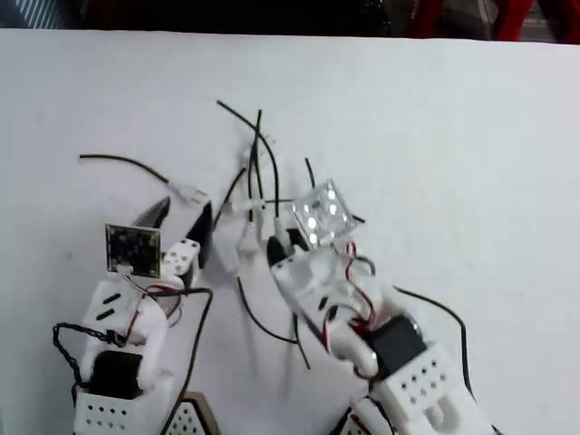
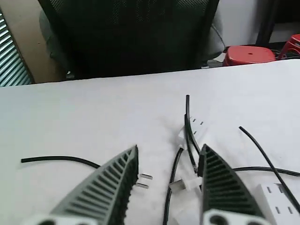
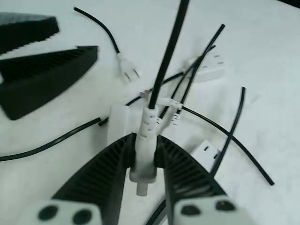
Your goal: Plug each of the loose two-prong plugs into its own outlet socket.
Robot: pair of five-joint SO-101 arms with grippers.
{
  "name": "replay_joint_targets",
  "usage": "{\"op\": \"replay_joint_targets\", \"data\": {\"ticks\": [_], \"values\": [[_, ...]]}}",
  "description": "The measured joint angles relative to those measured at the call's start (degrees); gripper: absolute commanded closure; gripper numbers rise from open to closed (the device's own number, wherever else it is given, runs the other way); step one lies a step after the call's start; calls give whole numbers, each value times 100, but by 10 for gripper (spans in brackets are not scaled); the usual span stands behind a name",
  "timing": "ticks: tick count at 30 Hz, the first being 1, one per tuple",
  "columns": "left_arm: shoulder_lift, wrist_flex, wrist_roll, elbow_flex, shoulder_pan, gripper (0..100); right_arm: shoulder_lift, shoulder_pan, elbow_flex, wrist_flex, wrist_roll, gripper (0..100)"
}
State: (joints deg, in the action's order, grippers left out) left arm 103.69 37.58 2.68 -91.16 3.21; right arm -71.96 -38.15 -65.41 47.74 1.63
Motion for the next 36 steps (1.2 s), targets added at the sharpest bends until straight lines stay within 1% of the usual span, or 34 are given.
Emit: {"op": "replay_joint_targets", "data": {"ticks": [3,6,10,15,19,22,27,30,33,36], "values": [[0,0,-9,9,132,782,-343,-316,-176,35,0,981],[0,0,18,211,404,782,-440,-563,-211,114,0,981],[0,53,237,527,976,782,-448,-563,-211,149,0,981],[0,519,633,949,1688,782,-448,-571,-211,325,0,981],[62,809,1029,1143,2092,785,-501,-571,-211,422,0,981],[62,862,1020,1152,2040,782,-501,-571,-211,466,0,981],[44,870,791,1152,1213,782,-501,-580,-211,519,0,981],[44,870,782,1152,1055,782,-501,-615,-211,519,0,981],[44,879,897,1099,1257,783,-501,-853,-211,659,0,981],[53,1152,1363,1099,1890,785,-501,-1029,-211,730,0,981]]}}
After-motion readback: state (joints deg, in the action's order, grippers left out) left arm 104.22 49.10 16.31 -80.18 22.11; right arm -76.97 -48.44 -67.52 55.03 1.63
